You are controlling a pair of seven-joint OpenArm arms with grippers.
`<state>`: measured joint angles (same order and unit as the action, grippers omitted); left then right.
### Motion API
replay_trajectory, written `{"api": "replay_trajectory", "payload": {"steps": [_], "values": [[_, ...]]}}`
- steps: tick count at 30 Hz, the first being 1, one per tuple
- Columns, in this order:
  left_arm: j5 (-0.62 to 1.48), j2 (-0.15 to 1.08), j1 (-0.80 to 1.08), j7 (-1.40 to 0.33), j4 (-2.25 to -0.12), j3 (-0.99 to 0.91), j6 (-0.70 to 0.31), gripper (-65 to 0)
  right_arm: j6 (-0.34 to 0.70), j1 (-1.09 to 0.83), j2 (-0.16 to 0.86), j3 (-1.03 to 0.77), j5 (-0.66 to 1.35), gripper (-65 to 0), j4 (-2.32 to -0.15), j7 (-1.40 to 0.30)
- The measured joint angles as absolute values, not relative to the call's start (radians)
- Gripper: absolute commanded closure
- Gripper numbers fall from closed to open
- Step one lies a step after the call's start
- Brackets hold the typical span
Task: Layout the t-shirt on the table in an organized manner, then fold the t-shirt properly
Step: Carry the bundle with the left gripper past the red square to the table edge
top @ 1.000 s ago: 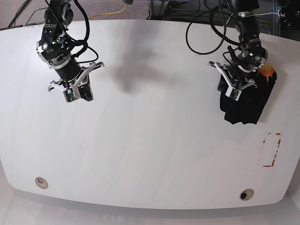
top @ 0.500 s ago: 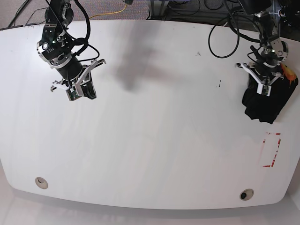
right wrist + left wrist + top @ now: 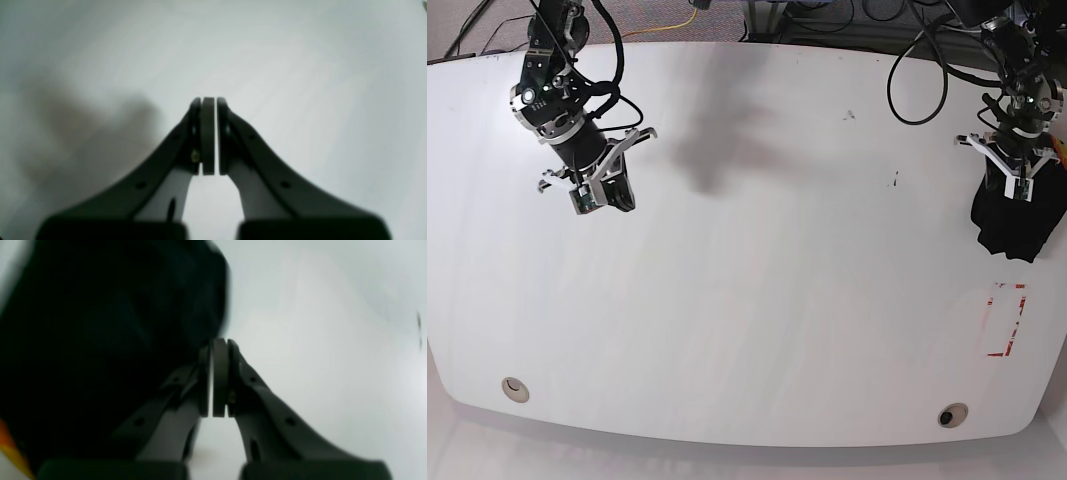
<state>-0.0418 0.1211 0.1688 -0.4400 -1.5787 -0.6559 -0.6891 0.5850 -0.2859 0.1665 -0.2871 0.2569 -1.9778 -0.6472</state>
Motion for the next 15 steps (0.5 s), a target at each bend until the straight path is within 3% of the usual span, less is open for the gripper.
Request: {"api": "replay_trajectory", "payload": {"steps": [8, 15], "values": [[-0.044, 0.057, 0.081, -0.473, -1.626, -0.553, -0.712, 0.0, 0.58, -0.29, 0.164, -0.287, 0.253, -0.8, -1.982, -0.648], [-0.05, 0.077, -0.027, -0.531, -1.521, -0.525, -0.696, 0.0, 0.593, -0.292, 0.16, -0.25, 0.259, -0.8, -1.985, -0.647]]}}
